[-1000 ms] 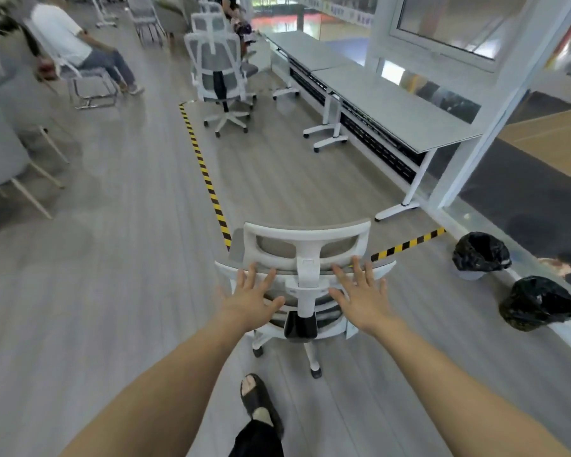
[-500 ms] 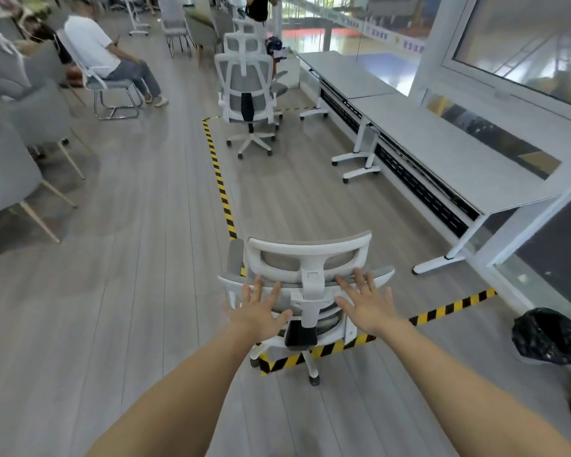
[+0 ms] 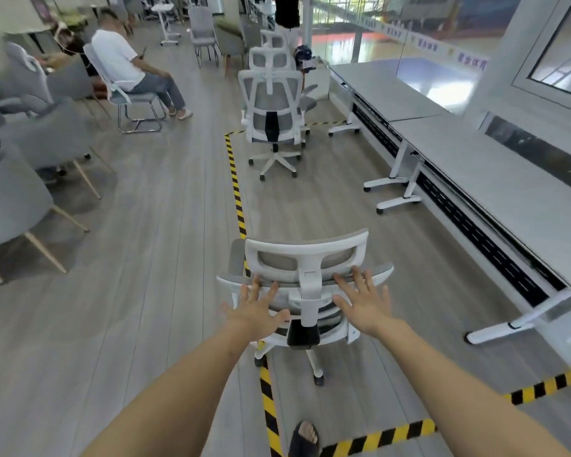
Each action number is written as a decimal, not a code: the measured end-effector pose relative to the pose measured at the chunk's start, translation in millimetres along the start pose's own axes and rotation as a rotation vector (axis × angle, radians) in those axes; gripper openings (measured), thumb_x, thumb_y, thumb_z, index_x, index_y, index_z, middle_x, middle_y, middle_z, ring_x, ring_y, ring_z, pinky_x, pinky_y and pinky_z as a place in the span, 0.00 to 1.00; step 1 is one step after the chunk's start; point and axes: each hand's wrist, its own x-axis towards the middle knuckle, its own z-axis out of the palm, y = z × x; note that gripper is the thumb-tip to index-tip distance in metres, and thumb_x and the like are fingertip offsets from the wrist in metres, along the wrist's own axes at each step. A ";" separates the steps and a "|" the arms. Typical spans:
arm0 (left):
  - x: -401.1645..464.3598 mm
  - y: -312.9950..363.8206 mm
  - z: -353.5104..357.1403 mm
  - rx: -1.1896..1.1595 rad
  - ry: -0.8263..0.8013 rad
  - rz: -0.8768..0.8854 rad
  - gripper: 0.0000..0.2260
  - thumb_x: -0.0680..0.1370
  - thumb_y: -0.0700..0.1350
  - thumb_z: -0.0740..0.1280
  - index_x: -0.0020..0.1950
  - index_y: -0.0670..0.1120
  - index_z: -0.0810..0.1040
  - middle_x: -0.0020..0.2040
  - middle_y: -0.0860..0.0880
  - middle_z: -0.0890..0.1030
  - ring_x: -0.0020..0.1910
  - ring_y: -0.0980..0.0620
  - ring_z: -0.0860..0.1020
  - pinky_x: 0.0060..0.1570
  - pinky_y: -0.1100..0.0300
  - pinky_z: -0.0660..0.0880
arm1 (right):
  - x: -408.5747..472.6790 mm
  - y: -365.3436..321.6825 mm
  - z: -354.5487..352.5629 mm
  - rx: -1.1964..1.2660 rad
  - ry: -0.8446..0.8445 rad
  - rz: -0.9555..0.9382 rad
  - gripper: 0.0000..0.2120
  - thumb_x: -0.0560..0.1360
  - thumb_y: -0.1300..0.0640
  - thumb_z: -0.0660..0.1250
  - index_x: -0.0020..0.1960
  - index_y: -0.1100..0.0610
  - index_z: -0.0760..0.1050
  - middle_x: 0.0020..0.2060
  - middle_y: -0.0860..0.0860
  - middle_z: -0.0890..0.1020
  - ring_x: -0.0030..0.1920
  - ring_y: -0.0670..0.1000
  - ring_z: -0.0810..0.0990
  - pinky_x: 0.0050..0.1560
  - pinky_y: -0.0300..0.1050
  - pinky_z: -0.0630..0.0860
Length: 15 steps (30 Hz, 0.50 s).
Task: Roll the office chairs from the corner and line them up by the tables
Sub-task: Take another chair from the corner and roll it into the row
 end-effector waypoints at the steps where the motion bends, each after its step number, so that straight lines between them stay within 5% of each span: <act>1: 21.1 -2.3 -15.7 -0.003 -0.011 -0.012 0.35 0.79 0.75 0.49 0.82 0.68 0.38 0.82 0.53 0.30 0.83 0.43 0.35 0.71 0.20 0.44 | 25.4 -2.8 -9.6 0.002 0.000 -0.005 0.27 0.83 0.32 0.44 0.81 0.30 0.43 0.83 0.46 0.35 0.81 0.51 0.31 0.79 0.68 0.37; 15: 305.9 -48.1 -201.1 -0.043 0.006 -0.017 0.34 0.79 0.74 0.48 0.81 0.68 0.39 0.83 0.53 0.31 0.82 0.43 0.33 0.73 0.23 0.41 | 350.9 -48.7 -125.5 -0.017 0.010 -0.046 0.27 0.83 0.31 0.43 0.80 0.29 0.42 0.82 0.44 0.35 0.81 0.50 0.31 0.79 0.68 0.37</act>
